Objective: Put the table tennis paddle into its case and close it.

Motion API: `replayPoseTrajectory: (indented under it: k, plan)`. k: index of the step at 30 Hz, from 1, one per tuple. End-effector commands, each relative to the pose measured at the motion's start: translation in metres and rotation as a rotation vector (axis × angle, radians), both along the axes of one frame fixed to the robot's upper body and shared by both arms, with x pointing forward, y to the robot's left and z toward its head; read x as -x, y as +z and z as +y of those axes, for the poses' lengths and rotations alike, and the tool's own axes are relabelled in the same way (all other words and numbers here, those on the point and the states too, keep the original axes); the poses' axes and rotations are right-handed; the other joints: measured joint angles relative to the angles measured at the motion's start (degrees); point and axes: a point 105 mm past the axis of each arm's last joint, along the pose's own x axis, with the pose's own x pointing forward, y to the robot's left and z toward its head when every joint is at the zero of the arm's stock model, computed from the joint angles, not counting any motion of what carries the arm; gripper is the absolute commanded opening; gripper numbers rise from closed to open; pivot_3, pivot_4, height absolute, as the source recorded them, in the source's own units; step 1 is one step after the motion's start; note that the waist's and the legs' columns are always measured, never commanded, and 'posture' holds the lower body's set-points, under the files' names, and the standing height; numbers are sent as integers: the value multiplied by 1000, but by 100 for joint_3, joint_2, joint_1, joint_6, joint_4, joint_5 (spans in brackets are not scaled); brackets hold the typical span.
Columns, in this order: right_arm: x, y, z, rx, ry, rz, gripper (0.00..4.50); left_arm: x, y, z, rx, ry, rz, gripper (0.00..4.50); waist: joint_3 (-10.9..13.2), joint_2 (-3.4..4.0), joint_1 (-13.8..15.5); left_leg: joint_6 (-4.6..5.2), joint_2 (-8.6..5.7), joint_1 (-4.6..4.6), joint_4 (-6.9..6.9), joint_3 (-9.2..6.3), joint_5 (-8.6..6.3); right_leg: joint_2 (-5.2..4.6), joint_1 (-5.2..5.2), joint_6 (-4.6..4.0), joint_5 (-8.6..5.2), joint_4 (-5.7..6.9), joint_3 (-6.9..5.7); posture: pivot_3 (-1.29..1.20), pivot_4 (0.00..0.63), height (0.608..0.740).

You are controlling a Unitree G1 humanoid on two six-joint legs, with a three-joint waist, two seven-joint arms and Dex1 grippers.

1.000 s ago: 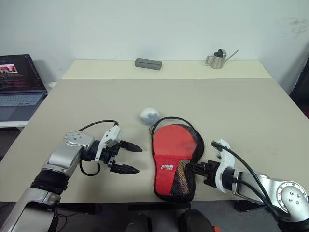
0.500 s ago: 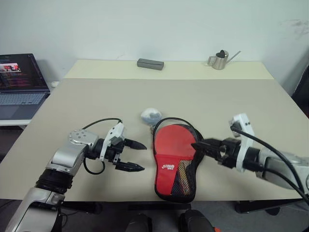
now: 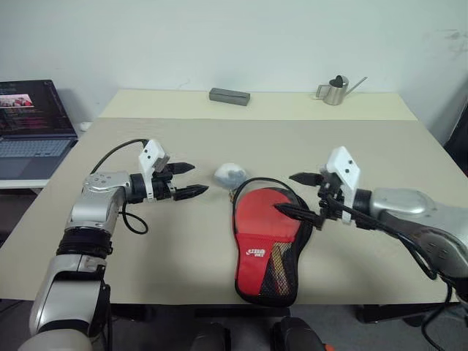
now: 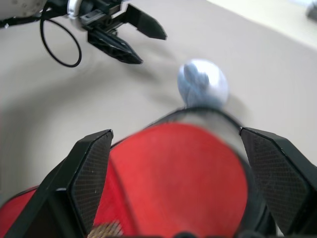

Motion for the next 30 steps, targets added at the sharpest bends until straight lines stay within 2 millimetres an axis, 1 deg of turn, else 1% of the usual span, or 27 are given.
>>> replayPoseTrajectory:
  k: [1, 3, 7, 11, 15, 18, 21, 24, 26, 30]
  plan:
    - [-3, 8, 10, 17, 71, -63, 4474, -4, 12, 7, -17, 29, -57, 4500, 0, 0, 3, 0, -1, -3, 0, 0, 0, -1, -3, 0, 0, -1, 0, 0, 150, 740]
    - [-4, 8, 16, 20, 101, -70, 4474, -5, 12, 7, -15, 31, -60, 4500, 0, -1, 6, 0, -1, -9, 0, 0, 0, -4, -8, 0, 0, -2, 0, 0, 150, 740]
    - [-1, 5, 38, 15, 209, -76, 4474, -5, 14, 3, -10, 28, -66, 4500, 0, 0, 0, 0, -2, -10, 0, 0, 0, -7, -12, 0, 0, 1, 0, 0, 150, 740]
    - [-6, -15, 48, 70, 224, -79, 4474, -7, 16, 0, -6, 26, -74, 4500, 0, 0, 2, 0, -3, -9, 1, -1, 0, -6, -14, -1, 0, 5, -1, 0, 150, 740]
    - [-16, -33, 49, 132, 181, -79, 4474, -8, 17, -4, -5, 20, -82, 4500, 0, 0, 4, -1, -5, -10, 1, 3, 0, -8, -17, -1, 0, 6, -2, 0, 150, 740]
    - [-23, -43, 44, 171, 136, -82, 4474, -9, 18, -6, -3, 15, -85, 4500, 0, 0, 5, -1, -5, -10, 1, 3, 1, -7, -21, -1, 1, 9, -2, 0, 150, 740]
    - [-24, -49, 33, 206, 100, -63, 4474, -9, 18, -9, -7, 2, -88, 4500, 0, 0, 5, -2, -5, -12, 1, 6, 1, -7, -24, -1, 1, 10, -3, 0, 150, 740]
    - [-18, -59, 15, 263, 81, -24, 4474, -10, 18, -11, -6, -6, -87, 4500, 0, 0, 9, -2, -5, -13, 1, 7, 1, -7, -25, -1, 1, 9, -3, 0, 150, 740]
    - [-14, -63, 7, 290, 76, -8, 4474, -10, 17, -12, -8, -10, -87, 4500, 0, -1, 11, -2, -6, -13, 1, 7, 1, -7, -24, -1, 1, 9, -4, 0, 150, 740]
    - [-7, -80, -14, 347, 31, 51, 4474, -11, 15, -14, -4, -15, -82, 4500, 0, 0, 7, -1, -5, -12, 1, 7, 1, -6, -25, -1, 1, 11, -6, 0, 150, 740]
